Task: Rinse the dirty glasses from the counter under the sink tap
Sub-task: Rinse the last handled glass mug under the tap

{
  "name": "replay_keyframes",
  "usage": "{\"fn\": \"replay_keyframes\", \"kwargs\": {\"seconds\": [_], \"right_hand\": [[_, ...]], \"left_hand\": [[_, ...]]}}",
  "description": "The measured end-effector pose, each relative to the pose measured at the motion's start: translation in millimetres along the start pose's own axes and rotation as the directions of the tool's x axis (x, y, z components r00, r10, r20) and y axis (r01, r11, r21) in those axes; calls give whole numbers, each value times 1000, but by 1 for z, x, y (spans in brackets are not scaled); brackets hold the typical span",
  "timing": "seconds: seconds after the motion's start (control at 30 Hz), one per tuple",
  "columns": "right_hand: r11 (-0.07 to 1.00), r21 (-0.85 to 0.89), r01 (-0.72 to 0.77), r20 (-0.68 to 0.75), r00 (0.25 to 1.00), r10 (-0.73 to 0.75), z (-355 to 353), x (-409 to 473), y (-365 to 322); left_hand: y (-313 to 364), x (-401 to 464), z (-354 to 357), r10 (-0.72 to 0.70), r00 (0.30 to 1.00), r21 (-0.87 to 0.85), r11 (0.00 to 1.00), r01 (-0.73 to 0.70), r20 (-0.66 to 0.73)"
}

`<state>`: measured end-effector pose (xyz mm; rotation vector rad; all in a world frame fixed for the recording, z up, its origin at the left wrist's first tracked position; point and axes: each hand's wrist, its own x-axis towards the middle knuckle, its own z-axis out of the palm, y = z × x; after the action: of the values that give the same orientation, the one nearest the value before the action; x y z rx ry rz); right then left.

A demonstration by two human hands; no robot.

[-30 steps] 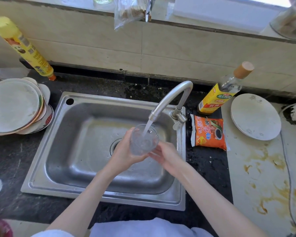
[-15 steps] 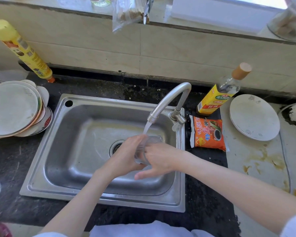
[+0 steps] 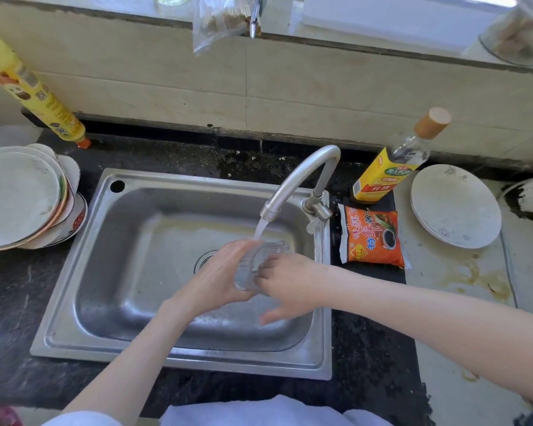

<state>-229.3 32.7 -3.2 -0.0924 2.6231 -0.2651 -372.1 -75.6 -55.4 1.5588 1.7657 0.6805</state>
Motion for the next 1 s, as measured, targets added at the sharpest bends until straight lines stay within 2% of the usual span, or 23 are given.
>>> {"fn": "replay_keyframes", "kwargs": {"seconds": [0.07, 0.17, 0.33, 0.5, 0.57, 0.63, 0.73, 0.8, 0.9, 0.97, 1.0], "right_hand": [[994, -100, 36, -52, 998, -41, 1, -9, 4], [986, -163, 30, -63, 997, -41, 3, -8, 5], [986, -166, -29, 1, 1000, 29, -5, 8, 1], [997, 60, -44, -89, 995, 50, -8, -1, 4], [976, 212, -40, -137, 988, 70, -7, -10, 8], [911, 413, -22, -217, 969, 122, -6, -18, 11], [734, 678, -25, -344, 872, 348, -1, -25, 13], [500, 866, -21, -306, 768, 562, 7, -27, 14], [106, 994, 37, -108, 582, 806, 25, -24, 30], [-206, 969, 136, 125, 447, 886, 38, -17, 46], [-377, 907, 189, 277, 408, 870, 44, -14, 54]], "left_hand": [[-1, 0, -5, 1, 1000, 7, 1000, -1, -24], [3, 1, -7, 24, 999, 31, 999, -22, -40], [10, 5, -5, 24, 999, -24, 999, -24, -31], [6, 4, -8, -20, 997, -17, 1000, 18, -80], [4, 4, -8, -9, 993, -3, 1000, 9, -118], [3, 3, -7, -2, 992, 0, 1000, 2, -129], [4, 0, -6, -42, 989, -25, 999, 39, -139], [5, -2, -4, -95, 981, -64, 994, 86, -167], [9, -6, -1, -206, 955, -160, 972, 173, -213], [11, -9, 3, -240, 945, -220, 957, 191, -224], [12, -9, 5, -248, 941, -234, 953, 194, -228]]}}
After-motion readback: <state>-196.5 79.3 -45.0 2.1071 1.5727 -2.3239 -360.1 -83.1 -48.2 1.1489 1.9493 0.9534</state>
